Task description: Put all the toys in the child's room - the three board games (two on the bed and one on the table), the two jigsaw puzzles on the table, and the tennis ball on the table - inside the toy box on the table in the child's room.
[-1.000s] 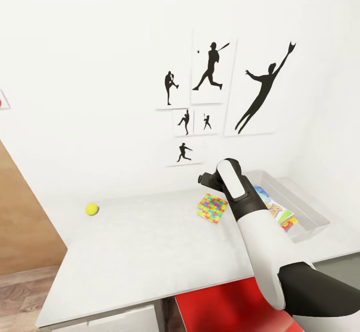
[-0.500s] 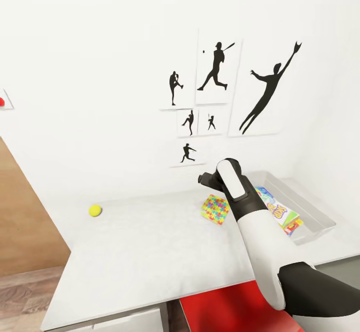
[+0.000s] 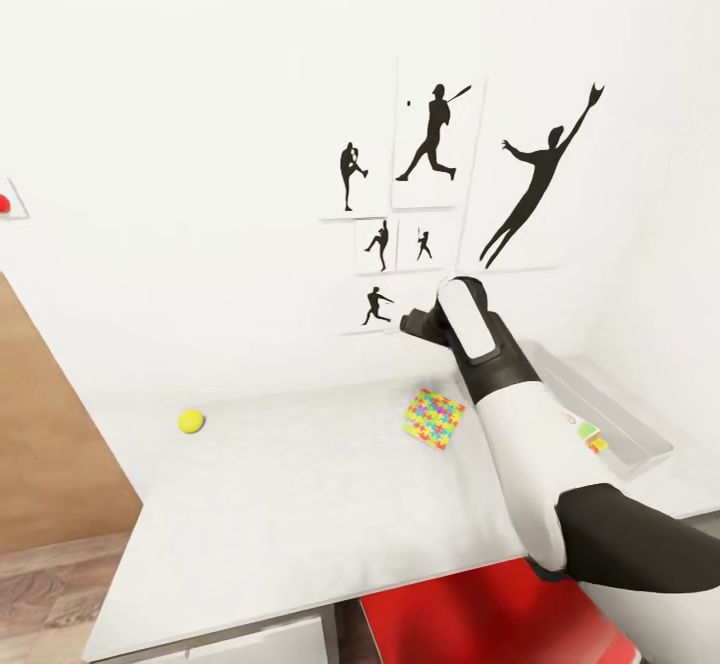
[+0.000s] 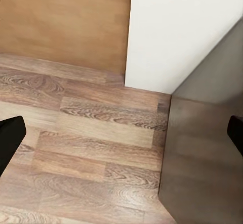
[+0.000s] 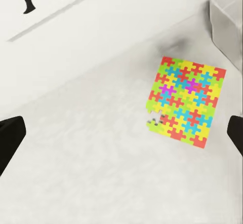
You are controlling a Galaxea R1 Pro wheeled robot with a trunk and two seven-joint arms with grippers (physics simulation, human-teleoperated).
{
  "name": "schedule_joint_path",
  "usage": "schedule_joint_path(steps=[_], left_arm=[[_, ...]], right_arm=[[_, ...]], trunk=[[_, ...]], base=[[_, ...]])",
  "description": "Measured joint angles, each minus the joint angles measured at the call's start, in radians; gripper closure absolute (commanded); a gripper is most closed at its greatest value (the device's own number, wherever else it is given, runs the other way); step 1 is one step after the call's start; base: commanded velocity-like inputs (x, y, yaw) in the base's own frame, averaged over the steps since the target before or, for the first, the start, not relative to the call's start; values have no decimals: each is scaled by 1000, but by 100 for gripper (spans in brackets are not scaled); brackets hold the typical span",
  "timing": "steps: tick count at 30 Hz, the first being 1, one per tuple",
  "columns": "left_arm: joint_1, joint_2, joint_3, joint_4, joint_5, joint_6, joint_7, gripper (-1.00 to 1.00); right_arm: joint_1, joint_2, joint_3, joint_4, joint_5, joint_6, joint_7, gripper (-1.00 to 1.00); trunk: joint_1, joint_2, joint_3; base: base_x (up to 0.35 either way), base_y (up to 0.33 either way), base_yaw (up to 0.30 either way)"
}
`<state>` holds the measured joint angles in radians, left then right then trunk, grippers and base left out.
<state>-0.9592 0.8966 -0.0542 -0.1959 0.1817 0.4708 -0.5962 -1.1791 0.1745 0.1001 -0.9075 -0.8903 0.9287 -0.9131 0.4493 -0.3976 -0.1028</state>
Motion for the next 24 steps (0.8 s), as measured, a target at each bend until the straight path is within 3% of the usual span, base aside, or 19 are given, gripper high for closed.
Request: schedule_joint_path(steps=[4,10,24], left_arm=[[0,0,0,0,0,0,0,-100],[0,0,0,0,0,0,0,-100],[0,0,0,0,0,-20,0,-100]], right_arm=[[-64,0,-2,44,-5,20,-48,-100],[-123,0,-3,114,-6,27,-62,-100],[-137,0,-5,132,-10,30,-65,-100]], trunk=[[0,0,0],[0,0,0],[0,0,-1]], base=[[0,41,0],[5,116,0],[51,134,0]])
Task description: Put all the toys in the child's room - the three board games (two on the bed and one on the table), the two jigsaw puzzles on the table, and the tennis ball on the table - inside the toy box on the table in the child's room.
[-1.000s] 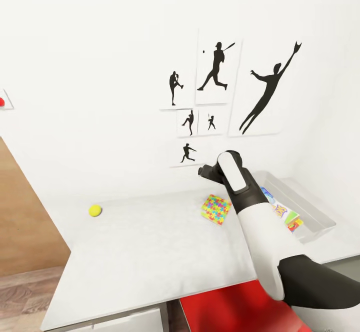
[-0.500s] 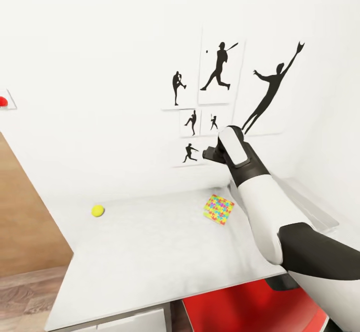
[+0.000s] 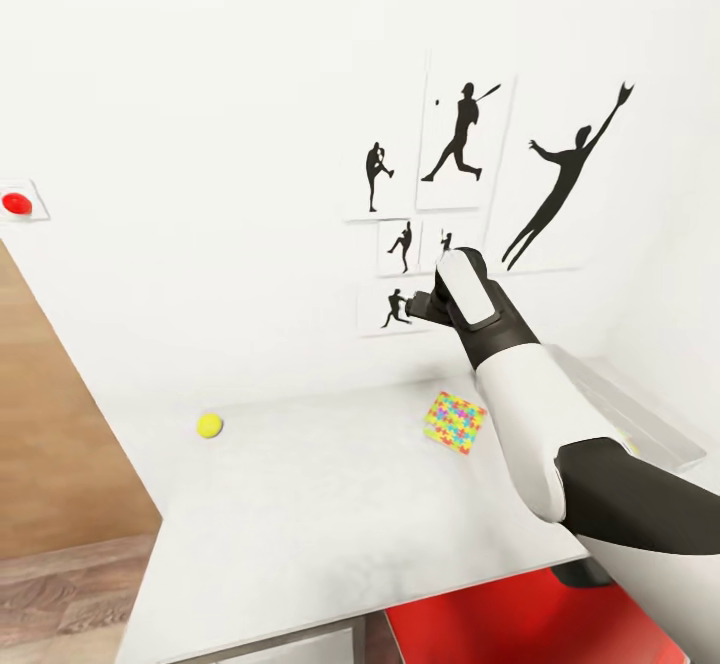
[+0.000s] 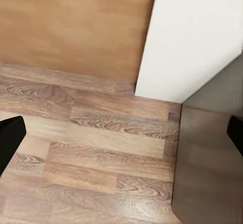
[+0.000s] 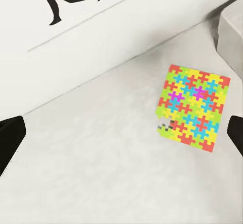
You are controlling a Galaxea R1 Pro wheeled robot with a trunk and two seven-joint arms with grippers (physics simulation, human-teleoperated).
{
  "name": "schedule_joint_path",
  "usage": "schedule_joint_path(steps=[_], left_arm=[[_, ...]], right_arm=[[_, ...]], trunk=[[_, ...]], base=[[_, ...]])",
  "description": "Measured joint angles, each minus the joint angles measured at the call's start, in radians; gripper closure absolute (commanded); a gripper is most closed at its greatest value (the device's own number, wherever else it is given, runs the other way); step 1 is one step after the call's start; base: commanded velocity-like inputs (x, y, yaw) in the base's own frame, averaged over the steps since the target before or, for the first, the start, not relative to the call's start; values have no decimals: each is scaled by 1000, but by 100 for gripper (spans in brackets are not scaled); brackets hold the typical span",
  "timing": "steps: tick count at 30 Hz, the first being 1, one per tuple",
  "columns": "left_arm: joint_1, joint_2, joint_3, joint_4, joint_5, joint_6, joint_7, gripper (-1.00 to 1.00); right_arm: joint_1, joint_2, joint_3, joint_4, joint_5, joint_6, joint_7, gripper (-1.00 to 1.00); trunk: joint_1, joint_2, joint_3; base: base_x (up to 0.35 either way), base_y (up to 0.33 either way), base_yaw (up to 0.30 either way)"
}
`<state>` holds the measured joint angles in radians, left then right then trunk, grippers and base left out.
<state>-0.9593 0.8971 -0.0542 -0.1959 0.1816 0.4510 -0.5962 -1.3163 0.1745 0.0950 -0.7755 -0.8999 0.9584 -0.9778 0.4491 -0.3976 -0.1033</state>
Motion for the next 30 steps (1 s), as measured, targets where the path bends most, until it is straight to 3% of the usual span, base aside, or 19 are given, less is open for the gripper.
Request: schedule_joint_path(steps=[30], left_arm=[[0,0,0,6,0,-3,1,-100]], right_arm=[[0,0,-1,3,0,-1,1,-100]], trunk=[[0,0,-11]], base=[[-12,124,0]])
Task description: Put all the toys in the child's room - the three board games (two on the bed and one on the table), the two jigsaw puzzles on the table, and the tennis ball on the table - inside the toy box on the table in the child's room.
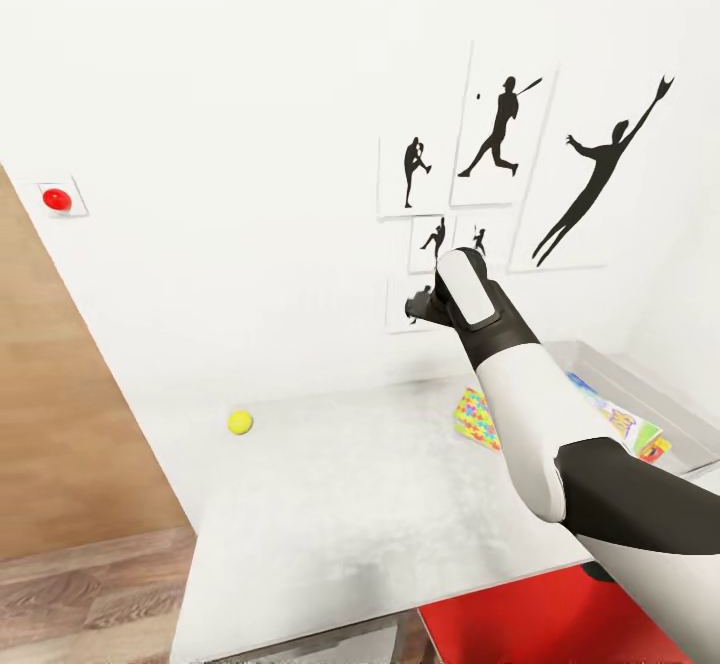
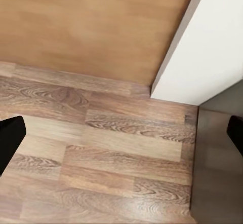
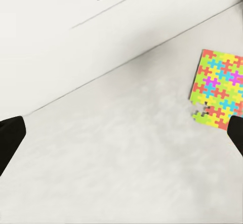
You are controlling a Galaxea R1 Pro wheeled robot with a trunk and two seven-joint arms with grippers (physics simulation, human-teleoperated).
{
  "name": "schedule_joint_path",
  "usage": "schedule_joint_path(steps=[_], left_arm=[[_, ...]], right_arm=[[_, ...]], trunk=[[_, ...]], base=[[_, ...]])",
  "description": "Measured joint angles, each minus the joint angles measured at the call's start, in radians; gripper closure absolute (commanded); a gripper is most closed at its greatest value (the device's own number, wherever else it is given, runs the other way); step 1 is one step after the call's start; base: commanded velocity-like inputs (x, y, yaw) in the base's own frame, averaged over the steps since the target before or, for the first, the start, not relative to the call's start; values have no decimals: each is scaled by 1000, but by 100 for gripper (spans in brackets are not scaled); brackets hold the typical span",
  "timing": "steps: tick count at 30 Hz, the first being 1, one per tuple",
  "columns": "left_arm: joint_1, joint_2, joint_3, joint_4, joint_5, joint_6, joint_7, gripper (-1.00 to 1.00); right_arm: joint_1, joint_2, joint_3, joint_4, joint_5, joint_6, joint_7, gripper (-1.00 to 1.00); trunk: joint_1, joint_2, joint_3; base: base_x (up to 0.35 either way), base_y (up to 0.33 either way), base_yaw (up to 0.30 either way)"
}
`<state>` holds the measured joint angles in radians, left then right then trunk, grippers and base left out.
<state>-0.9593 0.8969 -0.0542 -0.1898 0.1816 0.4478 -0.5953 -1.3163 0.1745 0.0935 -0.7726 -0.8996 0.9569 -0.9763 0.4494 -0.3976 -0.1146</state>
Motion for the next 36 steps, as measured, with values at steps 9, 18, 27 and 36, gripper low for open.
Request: schedule_joint_path(steps=[9,18,27,36], left_arm=[[0,1,0,0,0,-15,-1,-100],[0,-1,0,0,0,-17,1,-100],[0,0,0,0,0,-17,-1,-100],[0,0,0,0,0,-18,-1,-100]], right_arm=[[0,0,0,0,0,0,0,-100],[1,0,0,0,0,0,0,-100],[1,0,0,0,0,0,0,-100],[1,0,0,0,0,-1,1,-100]], trunk=[[0,0,0],[0,0,0],[0,0,0],[0,0,-2]], base=[[-107,98,0],[-41,-46,-100],[4,-45,-141],[122,61,-73]])
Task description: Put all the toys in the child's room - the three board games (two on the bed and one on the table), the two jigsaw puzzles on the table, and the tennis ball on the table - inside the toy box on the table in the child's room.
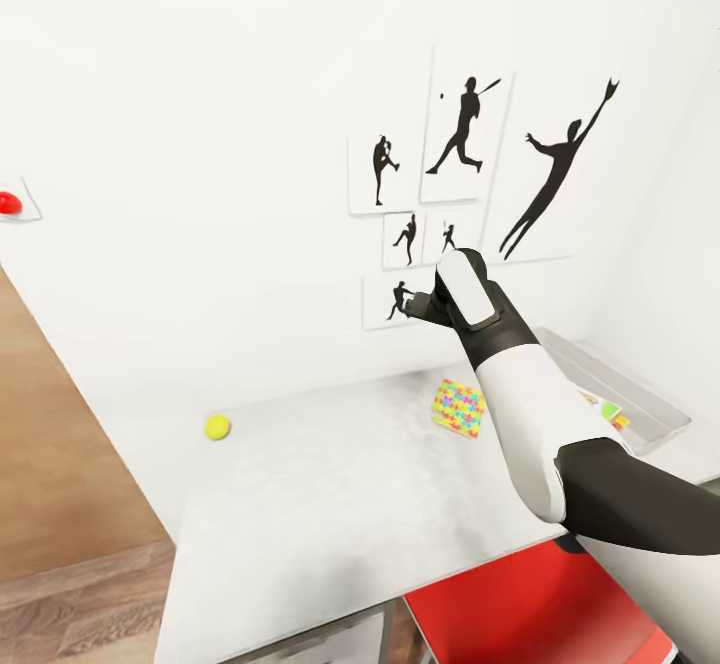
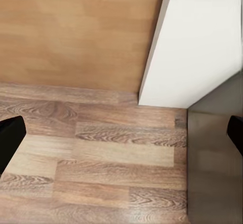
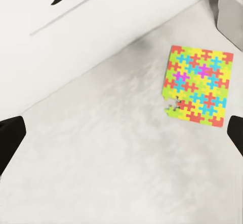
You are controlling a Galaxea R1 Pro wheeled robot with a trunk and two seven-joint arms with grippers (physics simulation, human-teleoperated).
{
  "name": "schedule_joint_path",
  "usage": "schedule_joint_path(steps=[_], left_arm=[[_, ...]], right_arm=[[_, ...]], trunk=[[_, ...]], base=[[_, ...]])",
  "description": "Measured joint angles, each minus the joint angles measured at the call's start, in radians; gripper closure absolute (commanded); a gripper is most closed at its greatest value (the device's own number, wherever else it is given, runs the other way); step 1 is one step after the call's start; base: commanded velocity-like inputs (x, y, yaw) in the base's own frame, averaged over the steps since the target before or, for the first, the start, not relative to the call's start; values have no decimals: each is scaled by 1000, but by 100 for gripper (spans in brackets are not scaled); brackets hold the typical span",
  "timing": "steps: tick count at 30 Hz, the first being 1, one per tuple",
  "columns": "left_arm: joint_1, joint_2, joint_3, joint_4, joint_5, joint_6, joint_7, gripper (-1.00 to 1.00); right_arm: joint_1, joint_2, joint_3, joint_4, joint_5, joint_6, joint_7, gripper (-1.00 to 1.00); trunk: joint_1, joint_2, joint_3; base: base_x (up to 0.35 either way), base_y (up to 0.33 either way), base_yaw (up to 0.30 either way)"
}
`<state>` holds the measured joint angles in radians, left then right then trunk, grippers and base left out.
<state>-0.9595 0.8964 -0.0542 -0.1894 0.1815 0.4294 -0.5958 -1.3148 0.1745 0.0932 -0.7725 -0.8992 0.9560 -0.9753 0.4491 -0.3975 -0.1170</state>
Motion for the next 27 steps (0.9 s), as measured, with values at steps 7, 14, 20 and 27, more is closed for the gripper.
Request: schedule_joint_path(steps=[7,14,20,27], left_arm=[[0,0,0,0,0,-1,0,-100],[0,0,0,0,0,-3,0,-100],[0,0,0,0,0,-3,0,-100],[0,0,0,0,0,-3,0,-100]], right_arm=[[0,0,1,0,-1,-1,0,-100],[0,0,0,0,0,0,0,-100],[0,0,1,0,-1,-1,0,-100],[0,0,1,0,-1,-1,0,-100]], trunk=[[0,0,-4],[0,0,-4],[0,0,-4],[0,0,-4]], base=[[35,19,-78],[3,1,-229],[147,0,-108],[69,0,-16]])
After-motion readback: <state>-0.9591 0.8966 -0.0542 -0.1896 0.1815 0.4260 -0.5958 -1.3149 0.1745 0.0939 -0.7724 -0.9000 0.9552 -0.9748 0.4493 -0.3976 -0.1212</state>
